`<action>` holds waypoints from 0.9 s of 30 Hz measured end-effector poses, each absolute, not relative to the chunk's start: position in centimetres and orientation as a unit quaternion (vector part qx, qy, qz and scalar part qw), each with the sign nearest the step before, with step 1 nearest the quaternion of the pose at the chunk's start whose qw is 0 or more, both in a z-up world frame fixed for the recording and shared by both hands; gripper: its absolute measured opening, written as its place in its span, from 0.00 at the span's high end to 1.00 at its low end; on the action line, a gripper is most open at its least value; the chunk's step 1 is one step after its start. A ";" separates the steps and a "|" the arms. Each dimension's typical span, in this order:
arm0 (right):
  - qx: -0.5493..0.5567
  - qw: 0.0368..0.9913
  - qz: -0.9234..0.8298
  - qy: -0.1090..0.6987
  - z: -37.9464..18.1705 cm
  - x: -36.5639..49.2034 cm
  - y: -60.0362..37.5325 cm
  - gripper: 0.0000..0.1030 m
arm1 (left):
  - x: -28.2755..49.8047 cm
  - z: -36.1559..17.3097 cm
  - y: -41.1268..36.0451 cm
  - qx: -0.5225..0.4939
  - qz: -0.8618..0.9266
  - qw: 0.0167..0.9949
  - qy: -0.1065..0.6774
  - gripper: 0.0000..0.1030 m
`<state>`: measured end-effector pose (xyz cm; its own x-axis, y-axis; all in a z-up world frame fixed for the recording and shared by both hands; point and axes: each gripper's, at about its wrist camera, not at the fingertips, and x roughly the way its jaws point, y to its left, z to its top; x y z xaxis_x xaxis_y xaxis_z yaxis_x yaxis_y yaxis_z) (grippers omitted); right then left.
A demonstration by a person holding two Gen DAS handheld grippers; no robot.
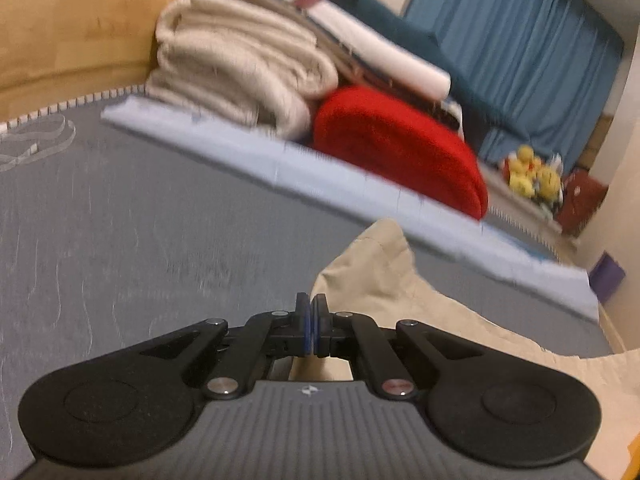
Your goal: Fold large clothes
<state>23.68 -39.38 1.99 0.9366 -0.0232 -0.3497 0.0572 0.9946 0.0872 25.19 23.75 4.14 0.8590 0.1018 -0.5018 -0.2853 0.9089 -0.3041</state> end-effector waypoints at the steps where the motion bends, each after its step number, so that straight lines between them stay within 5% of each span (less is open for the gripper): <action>1: 0.049 0.984 -0.027 0.167 2.3 24.0 -39.3 0.99 | 25.4 4.5 23.5 -0.180 0.109 0.950 0.230 1.00; 6: 0.059 0.985 -0.061 0.149 2.8 26.3 -38.8 0.99 | 26.7 5.3 24.2 -0.192 0.149 0.951 0.192 1.00; 10: 0.041 0.961 -0.067 0.265 -0.7 30.7 -38.1 0.94 | 30.1 1.8 24.9 -0.243 0.098 0.915 0.307 1.00; 13: 0.035 0.925 -0.089 0.369 -4.1 33.3 -38.5 0.92 | 31.8 -0.7 24.3 -0.240 0.078 0.892 0.376 0.78; 15: 0.058 0.911 -0.068 0.404 -5.3 34.1 -38.9 0.88 | 32.4 -1.8 24.5 -0.241 0.079 0.887 0.387 0.54; 18: 0.059 0.903 -0.067 0.420 -6.0 34.2 -39.1 0.78 | 33.4 -4.1 24.8 -0.255 0.081 0.872 0.411 0.48; 21: 0.071 0.899 -0.063 0.428 -6.2 33.9 -38.5 0.80 | 34.3 -5.8 25.1 -0.273 0.089 0.859 0.424 0.51; 22: 0.070 0.900 -0.063 0.425 -6.1 33.8 -38.4 1.00 | 34.4 -6.1 24.9 -0.274 0.087 0.861 0.420 0.55; 24: 0.062 0.911 -0.066 0.403 -5.2 33.3 -38.1 1.00 | 34.4 -5.9 24.3 -0.268 0.064 0.868 0.413 0.98; 27: 0.058 0.938 -0.102 0.326 -2.8 32.2 -38.2 1.00 | 34.1 -3.6 23.4 -0.209 0.062 0.904 0.368 0.99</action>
